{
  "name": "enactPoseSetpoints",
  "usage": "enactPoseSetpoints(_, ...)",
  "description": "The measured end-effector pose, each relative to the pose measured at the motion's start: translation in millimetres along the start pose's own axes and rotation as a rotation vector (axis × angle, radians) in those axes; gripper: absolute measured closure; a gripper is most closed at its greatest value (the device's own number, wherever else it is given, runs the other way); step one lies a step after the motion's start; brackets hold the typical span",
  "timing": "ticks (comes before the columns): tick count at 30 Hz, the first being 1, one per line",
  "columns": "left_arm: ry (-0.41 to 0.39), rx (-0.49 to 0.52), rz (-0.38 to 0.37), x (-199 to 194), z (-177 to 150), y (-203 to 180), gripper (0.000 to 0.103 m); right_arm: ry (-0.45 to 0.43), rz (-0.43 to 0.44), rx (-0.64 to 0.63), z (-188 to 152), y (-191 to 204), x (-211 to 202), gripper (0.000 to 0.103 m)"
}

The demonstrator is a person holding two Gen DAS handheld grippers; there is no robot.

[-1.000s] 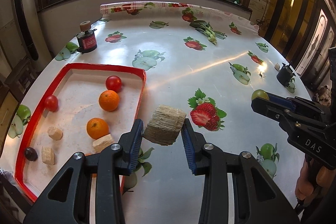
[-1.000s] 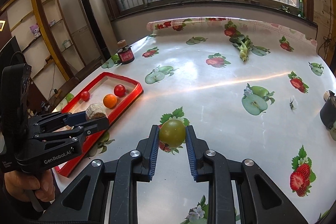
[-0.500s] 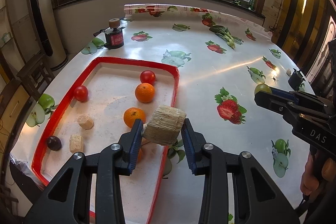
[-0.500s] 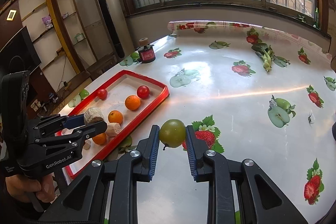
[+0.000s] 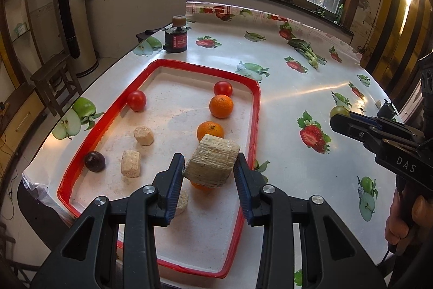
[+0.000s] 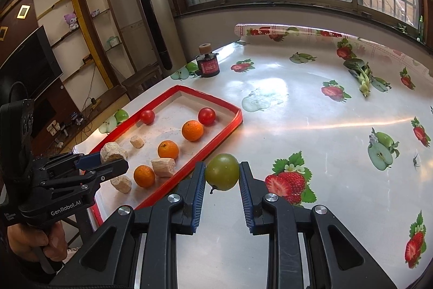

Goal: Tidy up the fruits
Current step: 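Carry the grape and block into the red tray and open both tools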

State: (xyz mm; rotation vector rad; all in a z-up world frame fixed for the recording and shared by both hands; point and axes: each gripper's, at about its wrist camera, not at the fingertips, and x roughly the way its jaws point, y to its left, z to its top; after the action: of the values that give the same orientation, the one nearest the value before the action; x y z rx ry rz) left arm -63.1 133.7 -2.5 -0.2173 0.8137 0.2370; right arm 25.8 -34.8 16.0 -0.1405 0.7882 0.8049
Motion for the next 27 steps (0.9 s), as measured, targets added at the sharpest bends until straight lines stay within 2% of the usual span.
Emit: enactPoseSetpoints(27,0.017,-0.09,0.047,-2,-15,54,0.068,0.036,0.062,-0.094,18,51,35,0.078)
